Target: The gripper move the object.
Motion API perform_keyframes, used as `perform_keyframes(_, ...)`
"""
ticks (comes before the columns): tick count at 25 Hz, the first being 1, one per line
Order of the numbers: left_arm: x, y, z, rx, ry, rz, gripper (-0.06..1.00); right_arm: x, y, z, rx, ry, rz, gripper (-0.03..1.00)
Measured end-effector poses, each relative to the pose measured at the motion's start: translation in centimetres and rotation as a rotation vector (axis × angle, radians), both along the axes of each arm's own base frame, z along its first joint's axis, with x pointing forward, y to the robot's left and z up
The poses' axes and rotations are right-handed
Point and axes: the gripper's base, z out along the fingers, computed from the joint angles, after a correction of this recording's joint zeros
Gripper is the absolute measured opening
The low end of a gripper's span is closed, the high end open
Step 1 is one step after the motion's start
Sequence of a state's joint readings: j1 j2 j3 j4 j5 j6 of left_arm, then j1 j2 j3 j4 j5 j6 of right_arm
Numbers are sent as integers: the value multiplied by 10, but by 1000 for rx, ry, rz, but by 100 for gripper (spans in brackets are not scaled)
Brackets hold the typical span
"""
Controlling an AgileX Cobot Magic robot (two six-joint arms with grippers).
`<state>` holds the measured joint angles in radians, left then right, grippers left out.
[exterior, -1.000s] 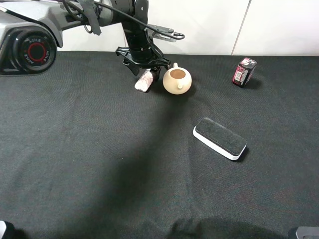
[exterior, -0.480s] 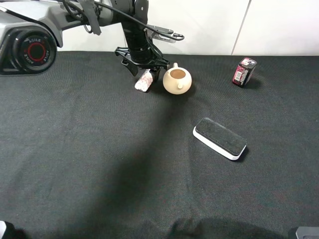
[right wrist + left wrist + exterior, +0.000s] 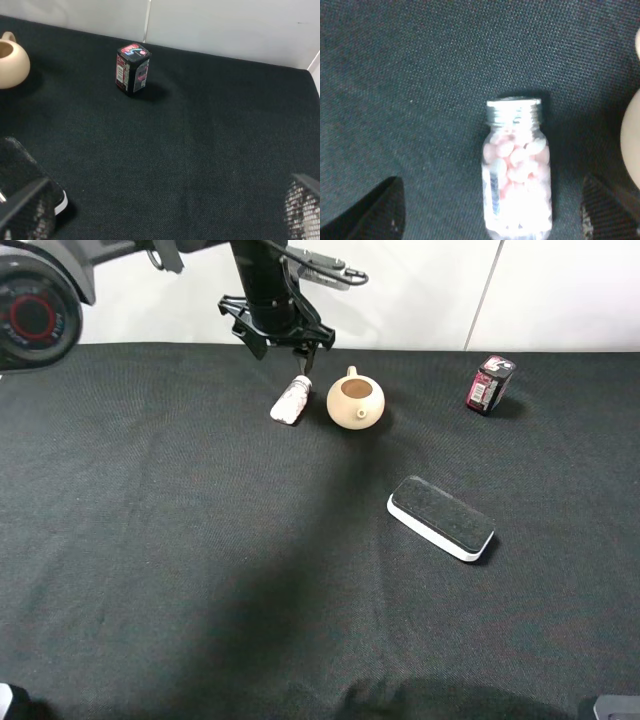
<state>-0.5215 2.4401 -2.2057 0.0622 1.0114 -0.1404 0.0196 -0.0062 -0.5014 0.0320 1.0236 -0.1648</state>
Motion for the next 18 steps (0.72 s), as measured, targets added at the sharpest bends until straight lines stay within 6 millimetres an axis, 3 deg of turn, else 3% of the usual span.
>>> perform_keyframes(8, -13, 7, 61, -19, -74, -5, 77, 0, 0, 0, 0, 0, 0, 69)
perform_keyframes(18, -48, 7, 128, -2, -115, -40, 77, 0, 0, 0, 1, 0, 0, 69)
